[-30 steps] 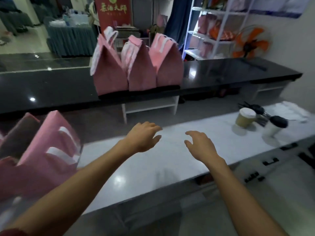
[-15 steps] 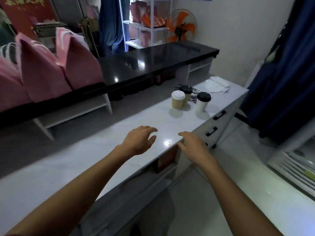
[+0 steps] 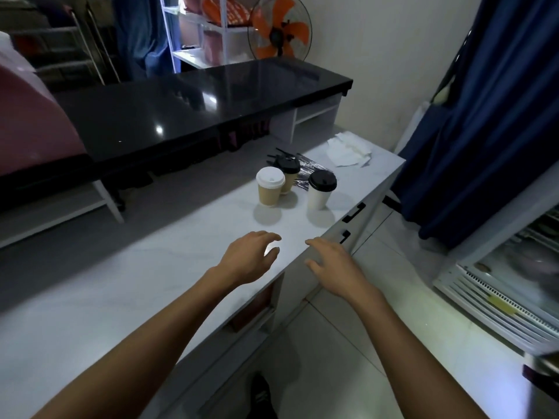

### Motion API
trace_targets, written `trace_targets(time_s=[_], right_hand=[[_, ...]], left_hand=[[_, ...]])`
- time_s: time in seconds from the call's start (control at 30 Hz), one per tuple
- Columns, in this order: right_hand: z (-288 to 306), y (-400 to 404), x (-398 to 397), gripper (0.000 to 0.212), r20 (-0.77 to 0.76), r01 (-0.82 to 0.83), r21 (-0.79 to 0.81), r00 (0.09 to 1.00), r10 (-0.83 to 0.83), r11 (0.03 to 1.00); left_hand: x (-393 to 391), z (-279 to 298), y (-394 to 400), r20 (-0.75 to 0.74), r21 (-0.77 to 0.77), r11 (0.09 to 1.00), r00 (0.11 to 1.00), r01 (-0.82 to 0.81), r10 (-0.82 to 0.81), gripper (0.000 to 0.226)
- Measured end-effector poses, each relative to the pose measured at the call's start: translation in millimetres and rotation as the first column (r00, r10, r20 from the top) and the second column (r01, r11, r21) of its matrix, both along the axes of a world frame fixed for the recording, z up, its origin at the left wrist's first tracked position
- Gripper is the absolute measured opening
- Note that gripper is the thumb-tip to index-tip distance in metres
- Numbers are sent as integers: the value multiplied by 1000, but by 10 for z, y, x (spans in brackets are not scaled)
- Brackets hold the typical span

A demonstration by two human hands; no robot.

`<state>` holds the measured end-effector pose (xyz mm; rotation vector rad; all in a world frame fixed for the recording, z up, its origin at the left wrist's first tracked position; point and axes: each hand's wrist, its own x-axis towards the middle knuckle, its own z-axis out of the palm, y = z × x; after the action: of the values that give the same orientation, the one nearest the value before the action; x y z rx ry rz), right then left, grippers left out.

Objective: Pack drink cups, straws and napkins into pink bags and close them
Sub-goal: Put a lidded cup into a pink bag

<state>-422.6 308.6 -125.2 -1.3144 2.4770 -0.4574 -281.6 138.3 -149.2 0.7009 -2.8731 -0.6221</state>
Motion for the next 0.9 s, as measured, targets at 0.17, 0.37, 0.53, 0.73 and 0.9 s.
trace_targets(time_s=[0.17,0.37,0.53,0.73,0.9], right_hand=[[-10,-371,-527,49,3,-37,31,999,37,999],[46,-890,-1069,51,-67,-104,39,992,107,994],[139,-1492,-1337,52,-107,-230,4,968,229,973],[56,-2297,-1559,63,-143,-409,77,898,416,909],[-58,-2728,-1679,65,-146,-525,169,824,548,834]], left_hand=[[-576,-32,-312,1,24,1000,1000,-15,15,38],[-966,7,-637,19,14,999,999,-44,44,37],[-990,50,-925,65,7,992,990,-124,123,38],[-989,-33,-1168,105,32,960,956,-277,272,38],[-1065,-10,-1242,114,41,911,908,-411,404,38]])
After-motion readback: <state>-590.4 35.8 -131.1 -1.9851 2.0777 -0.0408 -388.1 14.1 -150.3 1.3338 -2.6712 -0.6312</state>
